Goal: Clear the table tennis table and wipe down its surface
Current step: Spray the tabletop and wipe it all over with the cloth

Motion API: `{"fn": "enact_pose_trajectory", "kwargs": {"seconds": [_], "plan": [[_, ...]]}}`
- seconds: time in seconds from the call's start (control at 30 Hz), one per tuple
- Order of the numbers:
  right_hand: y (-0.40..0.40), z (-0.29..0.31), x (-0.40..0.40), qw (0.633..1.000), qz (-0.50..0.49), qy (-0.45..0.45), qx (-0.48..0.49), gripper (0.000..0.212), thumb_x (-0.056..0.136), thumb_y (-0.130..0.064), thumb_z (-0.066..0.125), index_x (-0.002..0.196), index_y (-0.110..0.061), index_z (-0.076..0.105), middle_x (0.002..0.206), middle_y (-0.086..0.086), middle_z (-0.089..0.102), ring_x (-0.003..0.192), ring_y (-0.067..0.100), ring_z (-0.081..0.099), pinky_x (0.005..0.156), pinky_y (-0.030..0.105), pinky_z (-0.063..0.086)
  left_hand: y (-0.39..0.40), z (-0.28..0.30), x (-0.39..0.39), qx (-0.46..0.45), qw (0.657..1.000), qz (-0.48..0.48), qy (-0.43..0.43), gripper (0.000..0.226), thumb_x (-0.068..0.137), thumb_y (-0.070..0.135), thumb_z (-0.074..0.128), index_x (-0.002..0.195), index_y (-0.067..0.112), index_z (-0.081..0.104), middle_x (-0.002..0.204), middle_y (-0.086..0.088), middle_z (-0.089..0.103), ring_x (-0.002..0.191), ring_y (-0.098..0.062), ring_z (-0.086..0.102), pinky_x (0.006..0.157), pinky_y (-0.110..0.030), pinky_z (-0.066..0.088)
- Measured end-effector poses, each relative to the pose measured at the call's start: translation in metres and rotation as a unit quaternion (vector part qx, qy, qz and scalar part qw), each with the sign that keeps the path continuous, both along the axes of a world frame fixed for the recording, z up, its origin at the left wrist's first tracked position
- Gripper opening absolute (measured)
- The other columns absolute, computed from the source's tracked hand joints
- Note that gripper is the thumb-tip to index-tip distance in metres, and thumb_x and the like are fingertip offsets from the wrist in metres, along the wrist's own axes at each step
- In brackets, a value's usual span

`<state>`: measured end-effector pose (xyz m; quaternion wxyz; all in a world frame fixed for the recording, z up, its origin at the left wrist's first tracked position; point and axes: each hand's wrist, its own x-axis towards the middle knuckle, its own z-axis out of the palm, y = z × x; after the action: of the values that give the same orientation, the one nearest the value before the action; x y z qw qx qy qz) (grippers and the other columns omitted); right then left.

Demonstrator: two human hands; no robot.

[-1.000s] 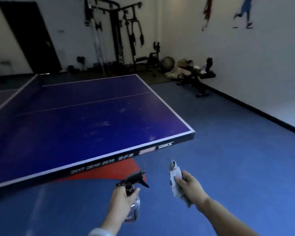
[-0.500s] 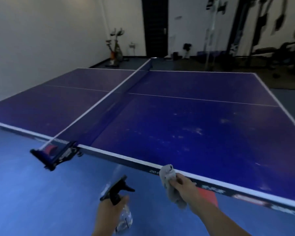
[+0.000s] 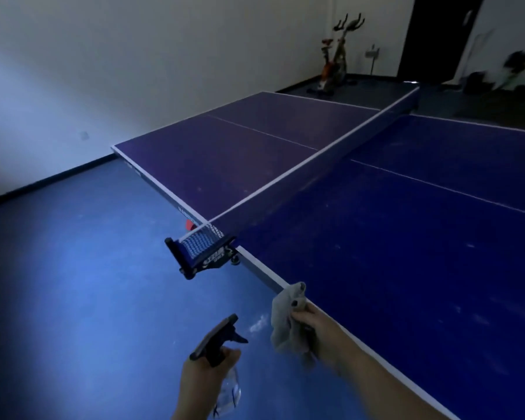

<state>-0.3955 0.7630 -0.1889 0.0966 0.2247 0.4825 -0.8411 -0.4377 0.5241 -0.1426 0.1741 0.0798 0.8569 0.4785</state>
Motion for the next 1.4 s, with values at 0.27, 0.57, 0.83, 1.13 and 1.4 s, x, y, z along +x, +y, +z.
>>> {"fn": "enact_pose_trajectory", "kwargs": {"seconds": [0.27, 0.57, 0.83, 1.13, 1.4], "plan": [[-0.011, -0.002, -0.125, 0.982, -0.023, -0.08, 0.168, 0.05, 0.086, -0.028, 0.075, 0.128, -0.01, 0.056, 0.116, 0.009, 0.067, 0.107, 0.025, 0.064, 0.097, 0.044, 0.052, 0.005, -0.018, -0.119, -0.053, 0.993, -0.04, -0.095, 0.028, 0.087, 0.021, 0.072, 0.112, 0.031, 0.065, 0.1, -0.002, 0.073, 0.086, -0.021, 0.067, 0.078, -0.034, 0.051], [0.004, -0.02, -0.207, 0.991, -0.04, -0.089, 0.088, 0.023, 0.091, -0.005, 0.066, 0.113, -0.009, 0.066, 0.105, 0.008, 0.074, 0.1, 0.024, 0.07, 0.078, 0.036, 0.058, 0.005, -0.041, -0.198, 0.001, 0.984, -0.015, -0.18, 0.025, 0.088, 0.015, 0.069, 0.112, 0.023, 0.068, 0.067, 0.001, 0.063, 0.066, -0.014, 0.061, 0.066, -0.03, 0.049], [0.048, -0.031, -0.256, 0.995, 0.019, -0.096, 0.017, 0.031, 0.088, -0.001, 0.068, 0.119, -0.004, 0.065, 0.11, 0.015, 0.073, 0.104, 0.032, 0.068, 0.078, 0.039, 0.058, 0.05, -0.029, -0.235, -0.191, 0.976, -0.099, -0.044, 0.036, 0.088, 0.025, 0.067, 0.114, 0.046, 0.051, 0.091, 0.007, 0.051, 0.089, -0.014, 0.053, 0.067, -0.014, 0.039], [0.069, -0.045, -0.297, 0.99, 0.045, -0.12, -0.05, 0.024, 0.091, 0.0, 0.062, 0.114, -0.003, 0.066, 0.109, 0.017, 0.072, 0.102, 0.034, 0.068, 0.074, 0.039, 0.057, 0.09, -0.03, -0.265, -0.102, 0.991, 0.068, -0.049, 0.02, 0.083, 0.011, 0.069, 0.08, 0.02, 0.052, 0.07, 0.001, 0.051, 0.057, -0.007, 0.046, 0.056, -0.02, 0.034], [0.08, -0.043, -0.308, 0.991, 0.032, -0.13, -0.027, 0.022, 0.091, 0.004, 0.061, 0.112, 0.001, 0.066, 0.108, 0.021, 0.072, 0.099, 0.035, 0.068, 0.073, 0.039, 0.057, 0.09, -0.048, -0.296, -0.038, 0.983, -0.09, -0.156, 0.067, 0.071, 0.004, 0.079, 0.125, 0.039, 0.06, 0.111, 0.019, 0.068, 0.073, -0.013, 0.06, 0.072, -0.026, 0.055]]}}
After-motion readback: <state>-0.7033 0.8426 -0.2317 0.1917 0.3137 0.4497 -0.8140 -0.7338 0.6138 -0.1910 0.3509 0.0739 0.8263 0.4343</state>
